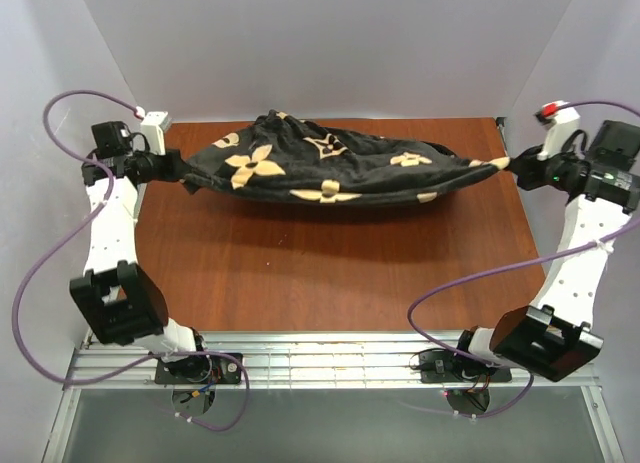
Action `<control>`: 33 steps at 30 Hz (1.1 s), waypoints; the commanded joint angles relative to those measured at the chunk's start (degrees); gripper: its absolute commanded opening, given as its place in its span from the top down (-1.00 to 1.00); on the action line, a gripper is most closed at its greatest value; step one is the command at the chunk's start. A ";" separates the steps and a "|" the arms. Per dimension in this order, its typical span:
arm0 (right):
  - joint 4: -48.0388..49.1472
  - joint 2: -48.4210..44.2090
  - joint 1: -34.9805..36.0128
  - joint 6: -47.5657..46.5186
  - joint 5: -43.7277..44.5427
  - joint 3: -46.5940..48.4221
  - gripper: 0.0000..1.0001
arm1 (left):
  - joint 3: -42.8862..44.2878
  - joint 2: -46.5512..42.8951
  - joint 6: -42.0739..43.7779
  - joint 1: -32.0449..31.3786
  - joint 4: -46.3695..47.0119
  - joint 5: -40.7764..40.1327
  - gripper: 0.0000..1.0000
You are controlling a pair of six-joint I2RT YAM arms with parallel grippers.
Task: Put the pillow into the pillowcase
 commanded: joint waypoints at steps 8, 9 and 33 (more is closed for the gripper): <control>13.37 -18.52 -11.76 13.72 -10.98 6.26 0.97 | -1.31 -33.86 -13.06 2.06 15.19 -5.56 1.00; 15.56 -21.49 -11.76 15.21 -9.49 5.73 0.97 | -0.78 -35.19 -13.77 1.97 16.15 -8.54 1.00; 37.54 36.51 12.93 21.05 23.44 37.52 0.55 | 38.86 30.87 -21.16 -5.94 18.41 -16.19 -0.25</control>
